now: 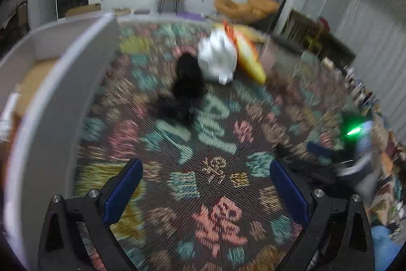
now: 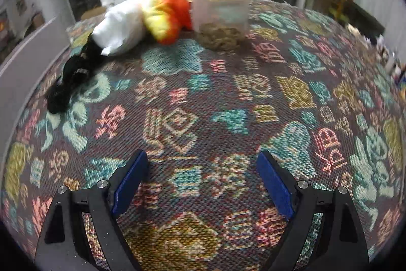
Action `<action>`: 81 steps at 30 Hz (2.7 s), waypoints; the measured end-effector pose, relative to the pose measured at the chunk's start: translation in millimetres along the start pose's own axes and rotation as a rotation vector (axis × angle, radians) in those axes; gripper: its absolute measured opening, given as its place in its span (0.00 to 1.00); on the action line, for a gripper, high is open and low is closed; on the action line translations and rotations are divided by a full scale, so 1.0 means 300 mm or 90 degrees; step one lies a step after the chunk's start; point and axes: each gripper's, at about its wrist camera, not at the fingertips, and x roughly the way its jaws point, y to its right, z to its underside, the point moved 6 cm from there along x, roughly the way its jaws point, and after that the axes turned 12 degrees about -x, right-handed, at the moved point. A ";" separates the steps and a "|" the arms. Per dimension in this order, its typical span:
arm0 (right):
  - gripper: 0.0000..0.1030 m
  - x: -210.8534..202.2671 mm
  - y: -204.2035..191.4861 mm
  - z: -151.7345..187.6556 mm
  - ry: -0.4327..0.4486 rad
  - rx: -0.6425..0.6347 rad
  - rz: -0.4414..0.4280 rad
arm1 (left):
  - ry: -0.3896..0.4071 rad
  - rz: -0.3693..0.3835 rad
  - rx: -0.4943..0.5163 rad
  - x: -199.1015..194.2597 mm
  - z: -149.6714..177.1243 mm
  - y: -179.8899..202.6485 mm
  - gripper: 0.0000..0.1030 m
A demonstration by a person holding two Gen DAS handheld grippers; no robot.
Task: Organize soft objects
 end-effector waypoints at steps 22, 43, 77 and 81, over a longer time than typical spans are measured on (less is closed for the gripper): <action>0.93 0.046 -0.010 -0.010 -0.011 -0.011 0.012 | 0.006 -0.089 0.045 0.231 0.015 -0.080 1.00; 0.94 0.046 -0.011 -0.009 -0.011 -0.011 0.013 | 0.003 -0.107 0.058 0.232 0.019 -0.073 1.00; 0.94 0.043 -0.011 -0.008 -0.011 -0.010 0.014 | -0.020 -0.070 0.080 0.228 -0.330 -0.007 0.99; 0.94 0.042 -0.011 -0.007 -0.011 -0.010 0.014 | -0.090 -0.122 0.134 0.390 -0.395 0.027 0.95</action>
